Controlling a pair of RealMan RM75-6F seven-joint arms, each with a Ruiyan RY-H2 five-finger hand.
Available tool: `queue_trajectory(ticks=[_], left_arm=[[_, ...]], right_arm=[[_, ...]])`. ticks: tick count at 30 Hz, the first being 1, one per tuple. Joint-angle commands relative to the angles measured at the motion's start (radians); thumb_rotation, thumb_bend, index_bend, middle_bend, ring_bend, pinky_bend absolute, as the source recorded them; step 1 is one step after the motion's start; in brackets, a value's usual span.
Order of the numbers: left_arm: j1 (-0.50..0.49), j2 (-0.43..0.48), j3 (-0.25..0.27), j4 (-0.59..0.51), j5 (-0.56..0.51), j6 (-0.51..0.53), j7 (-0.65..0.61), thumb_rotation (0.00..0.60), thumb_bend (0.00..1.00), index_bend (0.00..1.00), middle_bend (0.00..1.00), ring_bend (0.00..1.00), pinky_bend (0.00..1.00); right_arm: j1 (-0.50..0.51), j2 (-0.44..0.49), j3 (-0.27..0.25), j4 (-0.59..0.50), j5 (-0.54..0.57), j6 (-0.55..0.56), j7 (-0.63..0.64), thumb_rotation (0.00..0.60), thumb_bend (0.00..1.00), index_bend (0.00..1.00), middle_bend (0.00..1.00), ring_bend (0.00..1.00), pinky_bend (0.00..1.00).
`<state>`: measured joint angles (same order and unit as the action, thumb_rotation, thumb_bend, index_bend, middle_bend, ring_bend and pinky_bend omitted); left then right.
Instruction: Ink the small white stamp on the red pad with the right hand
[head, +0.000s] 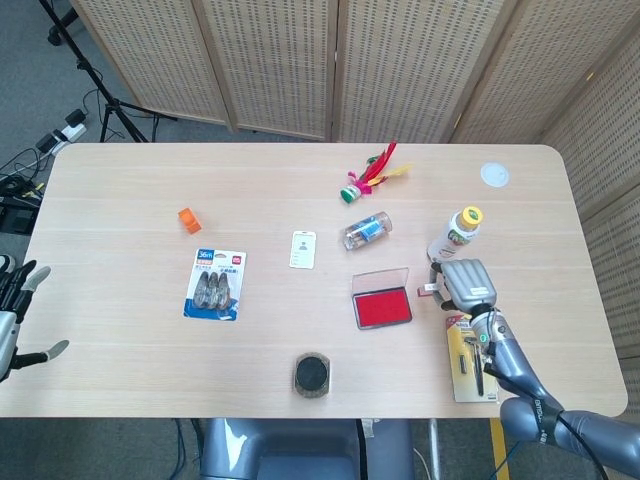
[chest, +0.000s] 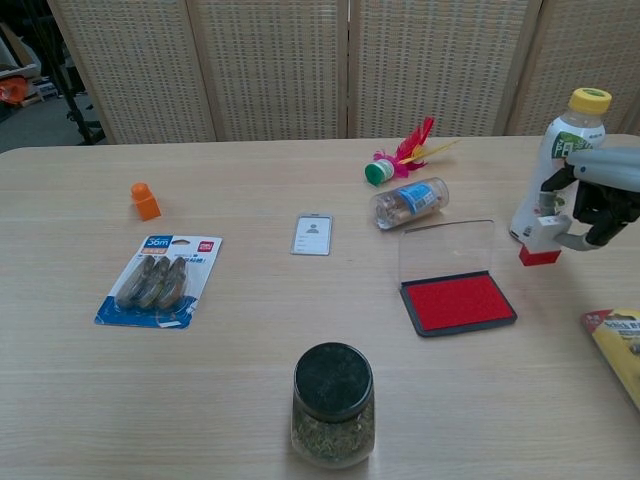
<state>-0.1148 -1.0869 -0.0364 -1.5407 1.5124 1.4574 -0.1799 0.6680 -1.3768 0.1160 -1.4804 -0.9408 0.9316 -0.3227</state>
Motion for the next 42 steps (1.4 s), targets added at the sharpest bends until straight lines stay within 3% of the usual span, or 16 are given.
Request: queue_trajectory(ticks=[1,13,19,33,42], left_arm=[[0.000,-0.001,0.000,0.000,-0.001,0.000,0.002,0.600,0.00,0.00,0.00,0.00,0.00],[-0.002,-0.004,0.001,-0.006,-0.004,-0.007,0.014,0.600,0.00,0.00,0.00,0.00,0.00],[-0.002,-0.003,0.001,-0.006,-0.004,-0.007,0.014,0.600,0.00,0.00,0.00,0.00,0.00],[-0.003,-0.005,0.003,-0.008,-0.002,-0.007,0.015,0.600,0.00,0.00,0.00,0.00,0.00],[-0.002,-0.002,0.005,-0.009,0.004,-0.005,0.010,0.600,0.00,0.00,0.00,0.00,0.00]], right_arm=[[-0.019,-0.033,-0.016,0.075,-0.019,-0.026,0.049,0.600,0.47,0.54,0.97,1.00,1.00],[-0.048,-0.119,-0.022,0.220,-0.082,-0.058,0.167,0.600,0.44,0.54,0.97,1.00,1.00],[-0.053,-0.136,-0.021,0.247,-0.103,-0.066,0.186,0.600,0.35,0.52,0.97,1.00,1.00],[-0.062,-0.135,-0.016,0.254,-0.120,-0.079,0.188,0.600,0.31,0.43,0.97,1.00,1.00],[-0.083,-0.081,-0.019,0.170,-0.167,-0.029,0.172,0.600,0.31,0.39,0.96,1.00,1.00]])
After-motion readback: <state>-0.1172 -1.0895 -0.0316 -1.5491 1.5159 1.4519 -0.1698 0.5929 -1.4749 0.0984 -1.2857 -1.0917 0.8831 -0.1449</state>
